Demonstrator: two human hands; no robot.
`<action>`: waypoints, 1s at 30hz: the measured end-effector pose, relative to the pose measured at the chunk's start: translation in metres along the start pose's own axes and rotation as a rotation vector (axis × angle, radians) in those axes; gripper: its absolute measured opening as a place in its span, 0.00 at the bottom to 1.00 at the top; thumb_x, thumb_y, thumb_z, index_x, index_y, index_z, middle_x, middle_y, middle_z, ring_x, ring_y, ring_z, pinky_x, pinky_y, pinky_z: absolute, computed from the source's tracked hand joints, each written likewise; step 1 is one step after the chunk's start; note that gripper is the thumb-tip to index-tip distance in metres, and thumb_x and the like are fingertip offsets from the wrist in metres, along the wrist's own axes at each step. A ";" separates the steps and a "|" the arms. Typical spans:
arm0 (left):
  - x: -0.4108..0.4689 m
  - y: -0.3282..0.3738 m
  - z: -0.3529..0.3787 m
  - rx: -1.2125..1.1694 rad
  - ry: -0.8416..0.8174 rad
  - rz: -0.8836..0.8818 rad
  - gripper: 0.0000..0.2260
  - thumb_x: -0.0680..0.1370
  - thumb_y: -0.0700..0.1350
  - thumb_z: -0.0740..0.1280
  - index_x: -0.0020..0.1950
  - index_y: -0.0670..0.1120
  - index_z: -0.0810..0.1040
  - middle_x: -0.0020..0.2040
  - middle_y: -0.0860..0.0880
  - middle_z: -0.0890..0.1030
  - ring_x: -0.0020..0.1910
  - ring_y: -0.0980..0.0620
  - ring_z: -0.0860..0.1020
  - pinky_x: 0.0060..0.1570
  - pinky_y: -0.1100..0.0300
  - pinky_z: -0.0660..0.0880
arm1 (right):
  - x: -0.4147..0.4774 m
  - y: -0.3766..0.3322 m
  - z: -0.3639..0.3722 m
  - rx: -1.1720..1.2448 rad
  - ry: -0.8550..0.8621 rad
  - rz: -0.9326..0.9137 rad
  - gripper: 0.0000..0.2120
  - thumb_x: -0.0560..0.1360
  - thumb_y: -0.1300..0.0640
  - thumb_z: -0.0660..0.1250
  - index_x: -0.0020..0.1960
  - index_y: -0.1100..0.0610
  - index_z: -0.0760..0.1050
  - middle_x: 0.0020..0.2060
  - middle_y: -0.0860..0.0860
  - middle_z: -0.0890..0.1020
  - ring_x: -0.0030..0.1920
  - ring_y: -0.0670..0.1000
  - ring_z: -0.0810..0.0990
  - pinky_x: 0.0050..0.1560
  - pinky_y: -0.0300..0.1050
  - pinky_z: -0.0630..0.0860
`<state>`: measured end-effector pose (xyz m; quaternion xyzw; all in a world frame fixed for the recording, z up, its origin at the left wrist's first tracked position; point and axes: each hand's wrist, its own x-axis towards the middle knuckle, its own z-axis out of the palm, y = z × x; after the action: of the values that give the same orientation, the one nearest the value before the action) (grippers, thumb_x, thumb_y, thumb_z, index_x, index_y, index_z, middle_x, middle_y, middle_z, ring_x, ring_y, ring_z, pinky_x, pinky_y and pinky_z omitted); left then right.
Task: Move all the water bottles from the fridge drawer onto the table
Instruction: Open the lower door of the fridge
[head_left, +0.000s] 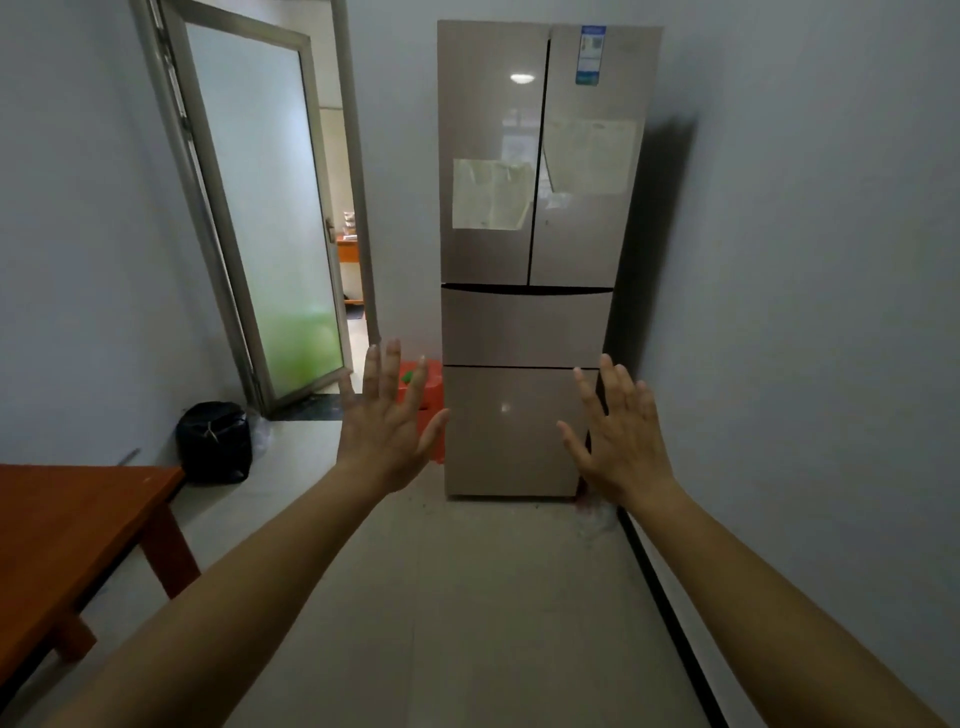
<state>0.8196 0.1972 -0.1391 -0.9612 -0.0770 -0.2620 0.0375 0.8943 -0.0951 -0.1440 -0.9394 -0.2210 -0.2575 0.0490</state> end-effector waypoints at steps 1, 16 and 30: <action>0.023 -0.002 0.010 0.003 -0.024 -0.009 0.35 0.78 0.69 0.40 0.81 0.53 0.44 0.81 0.44 0.36 0.79 0.41 0.36 0.74 0.33 0.43 | 0.019 0.006 0.009 -0.002 0.000 0.021 0.37 0.79 0.35 0.50 0.81 0.53 0.53 0.80 0.60 0.52 0.79 0.61 0.53 0.76 0.62 0.53; 0.317 0.019 0.268 -0.012 -0.291 -0.084 0.36 0.77 0.70 0.37 0.81 0.54 0.39 0.80 0.45 0.33 0.78 0.43 0.32 0.75 0.35 0.39 | 0.307 0.132 0.264 0.005 -0.164 0.103 0.38 0.80 0.33 0.45 0.82 0.53 0.47 0.81 0.59 0.48 0.80 0.60 0.47 0.78 0.61 0.47; 0.538 -0.056 0.434 -0.257 -0.258 -0.248 0.34 0.80 0.68 0.47 0.81 0.53 0.42 0.82 0.47 0.42 0.80 0.45 0.42 0.76 0.39 0.48 | 0.567 0.119 0.441 0.009 -0.260 -0.016 0.35 0.81 0.36 0.50 0.81 0.55 0.51 0.79 0.58 0.59 0.78 0.58 0.55 0.78 0.59 0.47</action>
<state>1.4839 0.3700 -0.2367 -0.9668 -0.1649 -0.1470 -0.1282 1.5869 0.1102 -0.2348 -0.9629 -0.2339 -0.1328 0.0221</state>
